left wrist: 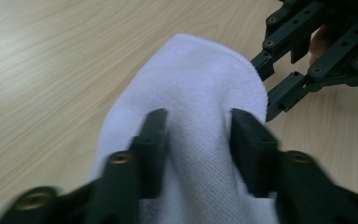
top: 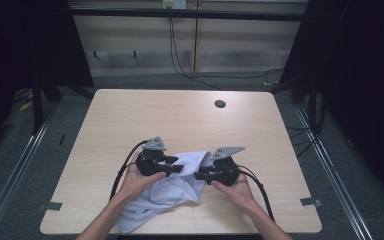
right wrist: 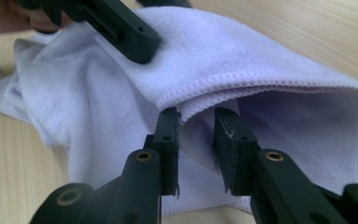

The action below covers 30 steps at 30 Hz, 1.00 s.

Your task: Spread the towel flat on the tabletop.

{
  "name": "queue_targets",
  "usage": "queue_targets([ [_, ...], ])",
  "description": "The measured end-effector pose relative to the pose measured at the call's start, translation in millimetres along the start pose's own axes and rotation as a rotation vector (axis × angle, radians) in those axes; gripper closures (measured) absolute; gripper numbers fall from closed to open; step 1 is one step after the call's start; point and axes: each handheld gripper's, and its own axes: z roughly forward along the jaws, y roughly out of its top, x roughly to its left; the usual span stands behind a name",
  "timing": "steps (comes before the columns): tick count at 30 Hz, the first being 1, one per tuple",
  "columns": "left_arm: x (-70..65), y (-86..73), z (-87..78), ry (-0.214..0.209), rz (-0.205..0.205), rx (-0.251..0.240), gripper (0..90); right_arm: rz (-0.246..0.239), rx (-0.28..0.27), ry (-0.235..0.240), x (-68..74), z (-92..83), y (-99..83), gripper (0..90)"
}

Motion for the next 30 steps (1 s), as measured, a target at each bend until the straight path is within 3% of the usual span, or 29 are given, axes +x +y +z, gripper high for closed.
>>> queue_targets([
  [3,2.9,-2.3,-4.5,-0.027,-0.022,-0.020,79.7,0.025,0.005,0.018,-5.3,3.6,-1.6,73.6],
  [7,6.4,-3.0,-17.6,-0.032,-0.040,-0.065,82.9,0.026,-0.011,0.048,-4.3,3.3,-0.3,88.7],
  [9,7.0,-2.7,-21.9,-0.026,-0.043,-0.079,83.9,0.040,-0.044,0.035,-4.9,-3.0,3.6,89.2],
  [11,10.1,-2.3,-36.0,-0.026,-0.068,-0.138,85.2,0.046,-0.071,0.022,-7.8,-12.1,7.6,89.3],
  [15,14.3,-4.4,-56.2,-0.026,-0.096,-0.198,85.6,0.093,-0.132,-0.003,-19.8,-33.6,11.5,89.5],
  [19,18.3,-5.8,-72.5,-0.006,-0.105,-0.240,85.9,0.105,-0.154,-0.014,-25.2,-46.8,13.3,89.5],
  [21,25.4,-6.2,-89.6,0.000,-0.145,-0.306,85.9,0.104,-0.176,-0.011,-27.3,-59.3,18.3,89.5],
  [24,30.0,-4.3,-103.0,0.032,-0.173,-0.339,86.1,0.120,-0.198,-0.008,-31.1,-72.0,27.7,89.6],
  [27,31.9,-1.9,-110.8,0.051,-0.181,-0.359,86.3,0.125,-0.210,-0.024,-34.0,-80.3,35.6,89.6],
  [28,33.4,-0.6,-120.5,0.064,-0.188,-0.401,86.3,0.132,-0.221,-0.037,-37.5,-88.9,43.3,89.6],
  [30,34.0,-0.6,-126.1,0.064,-0.188,-0.425,86.3,0.132,-0.226,-0.043,-39.5,-93.2,46.7,89.6],
])
